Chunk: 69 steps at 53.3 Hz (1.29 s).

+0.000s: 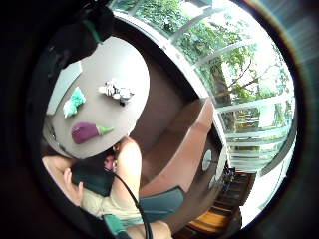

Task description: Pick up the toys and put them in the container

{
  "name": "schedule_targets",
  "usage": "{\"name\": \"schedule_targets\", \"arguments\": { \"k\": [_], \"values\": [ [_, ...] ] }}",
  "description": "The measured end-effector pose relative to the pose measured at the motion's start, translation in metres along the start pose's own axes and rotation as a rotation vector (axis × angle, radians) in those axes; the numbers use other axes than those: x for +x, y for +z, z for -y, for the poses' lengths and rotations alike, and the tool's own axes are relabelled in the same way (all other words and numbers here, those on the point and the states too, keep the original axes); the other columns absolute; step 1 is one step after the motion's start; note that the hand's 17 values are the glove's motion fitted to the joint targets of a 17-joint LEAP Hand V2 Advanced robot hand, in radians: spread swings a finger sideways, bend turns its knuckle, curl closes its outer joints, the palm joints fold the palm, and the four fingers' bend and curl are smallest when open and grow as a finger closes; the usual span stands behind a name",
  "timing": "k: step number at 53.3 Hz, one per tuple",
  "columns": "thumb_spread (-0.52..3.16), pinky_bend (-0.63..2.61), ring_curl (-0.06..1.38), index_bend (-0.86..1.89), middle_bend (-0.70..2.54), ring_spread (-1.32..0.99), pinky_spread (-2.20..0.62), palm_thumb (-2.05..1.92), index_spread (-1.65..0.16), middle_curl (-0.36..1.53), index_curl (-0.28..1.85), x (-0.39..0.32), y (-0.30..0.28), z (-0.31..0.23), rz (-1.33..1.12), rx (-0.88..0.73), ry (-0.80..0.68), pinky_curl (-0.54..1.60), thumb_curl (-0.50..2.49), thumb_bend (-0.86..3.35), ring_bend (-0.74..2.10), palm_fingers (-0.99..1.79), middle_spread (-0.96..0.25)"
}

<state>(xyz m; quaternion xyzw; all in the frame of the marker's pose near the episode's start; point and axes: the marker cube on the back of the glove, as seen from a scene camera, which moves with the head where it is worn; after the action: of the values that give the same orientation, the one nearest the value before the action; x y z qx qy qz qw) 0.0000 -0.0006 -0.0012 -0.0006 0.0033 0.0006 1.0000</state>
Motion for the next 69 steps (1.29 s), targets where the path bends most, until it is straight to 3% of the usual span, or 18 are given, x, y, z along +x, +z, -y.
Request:
{"name": "schedule_targets", "arguments": {
  "k": [10, 22, 35, 52, 61, 69],
  "values": [
    [1.13, 0.72, 0.14, 0.17, 0.14, -0.1, -0.08, 0.2, -0.15, 0.05, 0.11, 0.013, -0.005, -0.006, -0.028, -0.008, 0.019, 0.24, 0.07, 0.26, 0.46, 0.18, -0.04],
    [1.56, 0.79, 0.19, 0.19, 0.17, -0.13, -0.09, 0.15, -0.18, 0.11, 0.19, 0.025, -0.013, 0.008, 0.09, -0.115, 0.009, 0.29, 0.15, 0.32, 0.55, 0.11, -0.07],
    [1.63, 0.82, 0.23, 0.17, 0.19, -0.14, -0.1, 0.09, -0.19, 0.19, 0.26, 0.034, -0.008, 0.027, 0.111, -0.153, 0.035, 0.31, 0.2, 0.34, 0.61, 0.09, -0.09],
    [1.62, 0.86, 0.26, 0.17, 0.2, -0.15, -0.1, 0.03, -0.19, 0.28, 0.31, 0.019, 0.038, 0.073, 0.097, -0.242, 0.042, 0.33, 0.25, 0.39, 0.64, 0.08, -0.07],
    [1.6, 0.88, 0.28, 0.13, 0.21, -0.14, -0.1, -0.02, -0.19, 0.32, 0.31, 0.032, 0.086, 0.098, -0.034, -0.275, 0.06, 0.34, 0.26, 0.39, 0.64, 0.0, -0.05],
    [1.51, 0.91, 0.29, 0.12, 0.22, -0.13, -0.07, -0.08, -0.18, 0.35, 0.3, 0.049, 0.154, 0.126, 0.057, -0.314, 0.056, 0.35, 0.23, 0.27, 0.64, -0.04, -0.04]
  ]
}}
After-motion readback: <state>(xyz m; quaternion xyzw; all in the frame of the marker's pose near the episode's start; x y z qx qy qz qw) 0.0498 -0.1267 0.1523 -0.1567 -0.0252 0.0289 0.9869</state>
